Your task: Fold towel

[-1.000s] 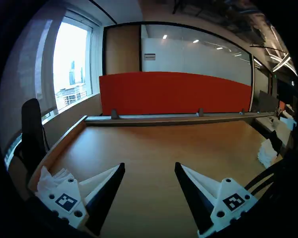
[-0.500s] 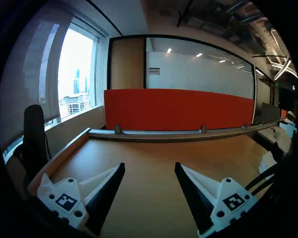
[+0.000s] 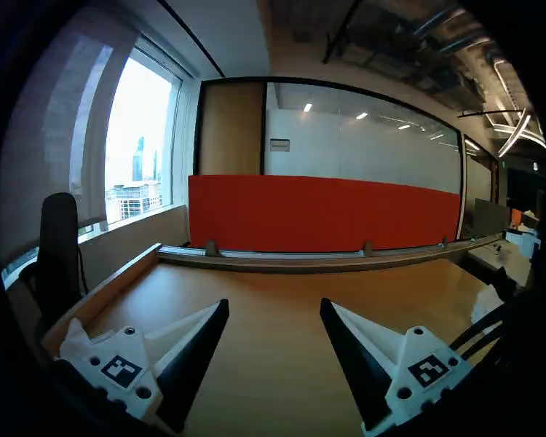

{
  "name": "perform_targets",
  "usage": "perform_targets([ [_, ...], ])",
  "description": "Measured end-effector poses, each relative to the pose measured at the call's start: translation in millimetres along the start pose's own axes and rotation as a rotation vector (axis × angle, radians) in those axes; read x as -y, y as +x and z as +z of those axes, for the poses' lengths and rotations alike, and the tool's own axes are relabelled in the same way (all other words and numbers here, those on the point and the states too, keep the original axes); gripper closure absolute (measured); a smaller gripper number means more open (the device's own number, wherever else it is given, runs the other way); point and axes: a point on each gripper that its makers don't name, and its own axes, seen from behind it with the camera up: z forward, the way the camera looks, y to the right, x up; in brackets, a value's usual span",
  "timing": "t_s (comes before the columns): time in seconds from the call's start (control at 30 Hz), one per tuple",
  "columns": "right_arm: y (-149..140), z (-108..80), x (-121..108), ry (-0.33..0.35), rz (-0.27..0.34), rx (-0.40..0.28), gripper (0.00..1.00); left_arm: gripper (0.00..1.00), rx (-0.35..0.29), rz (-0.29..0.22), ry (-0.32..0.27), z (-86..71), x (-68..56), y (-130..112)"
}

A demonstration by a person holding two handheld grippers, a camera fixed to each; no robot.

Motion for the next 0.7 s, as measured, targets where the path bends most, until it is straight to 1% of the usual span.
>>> perform_targets([
  [0.1,-7.2,-0.9,3.6,0.002,0.0,-0.005,0.0,0.07,-0.013,0.006,-0.002,1.8,0.5,-7.2],
  [0.3,-30.2,-0.2,3.3,-0.019,0.006,0.024,0.0,0.07,-0.03,0.017,-0.001,6.2,-0.4,-26.7],
  [0.5,-40.7,-1.7,4.4,-0.033,0.034,0.033,0.0,0.07,-0.059,-0.011,-0.015,10.4,-6.4,-42.2],
  [0.6,-43.1,-2.4,5.8,-0.031,0.045,0.034,0.0,0.07,-0.072,-0.025,-0.017,14.2,-6.2,-49.6],
  [0.7,-43.9,-2.7,6.5,-0.028,0.043,0.029,0.0,0.07,-0.084,-0.017,-0.007,16.8,-2.3,-56.8],
])
